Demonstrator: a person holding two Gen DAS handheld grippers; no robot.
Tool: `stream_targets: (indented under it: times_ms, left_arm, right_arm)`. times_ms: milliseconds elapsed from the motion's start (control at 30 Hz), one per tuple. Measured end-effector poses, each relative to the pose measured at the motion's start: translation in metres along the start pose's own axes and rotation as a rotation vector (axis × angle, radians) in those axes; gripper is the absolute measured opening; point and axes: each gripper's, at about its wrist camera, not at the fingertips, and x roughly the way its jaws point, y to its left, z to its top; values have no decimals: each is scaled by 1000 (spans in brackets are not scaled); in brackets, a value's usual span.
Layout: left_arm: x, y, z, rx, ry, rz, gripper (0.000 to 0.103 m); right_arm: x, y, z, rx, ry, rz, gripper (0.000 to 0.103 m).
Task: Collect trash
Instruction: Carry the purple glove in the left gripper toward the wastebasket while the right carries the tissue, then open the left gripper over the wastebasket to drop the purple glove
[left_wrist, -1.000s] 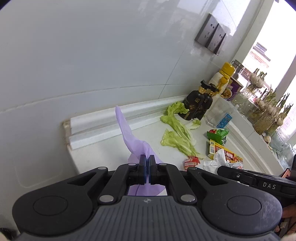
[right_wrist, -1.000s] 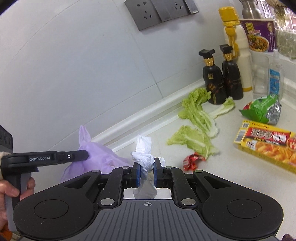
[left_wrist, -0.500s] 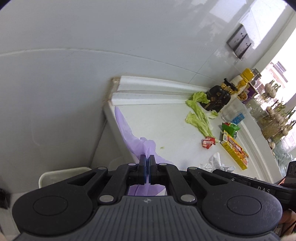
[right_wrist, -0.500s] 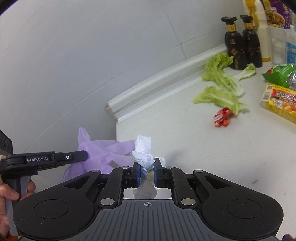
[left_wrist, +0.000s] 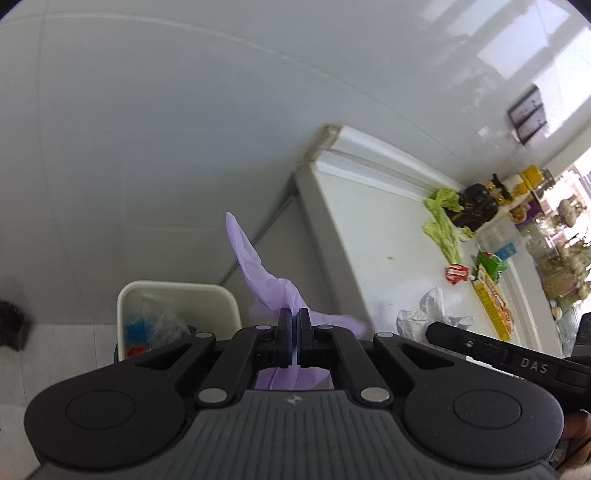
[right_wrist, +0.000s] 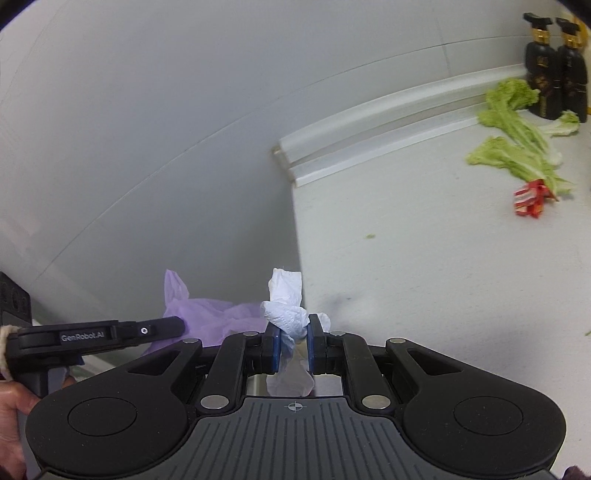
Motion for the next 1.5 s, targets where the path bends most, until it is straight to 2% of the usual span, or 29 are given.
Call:
stream_targets:
  times_ms: [333, 600, 900, 1133, 1167, 1300, 1367, 1500]
  left_arm:
    - [12, 44, -16, -97, 37, 75, 1]
    - [54, 82, -31, -147, 117, 156, 2]
    - [111, 101, -39, -111, 151, 164, 2]
    - [141, 117, -43, -80, 168, 201, 3]
    - [144, 119, -44, -77, 165, 206, 4]
    - [149, 129, -48, -90, 174, 218, 26]
    - [151, 133, -49, -93, 181, 224, 29]
    - [150, 137, -53, -97, 181, 232, 44]
  right_arm:
    - [30, 38, -16, -108, 115, 17, 12]
    - [64, 62, -26, -186, 221, 8, 12]
    - [113, 78, -24, -212, 294, -37, 12]
    - [152, 81, -23, -200, 343, -95, 12]
    - [163, 81, -19, -197, 352, -100, 12]
    - [179, 78, -20, -185, 382, -128, 12]
    - [187, 76, -19, -176, 394, -139, 12]
    - [200, 75, -20, -156, 423, -160, 12]
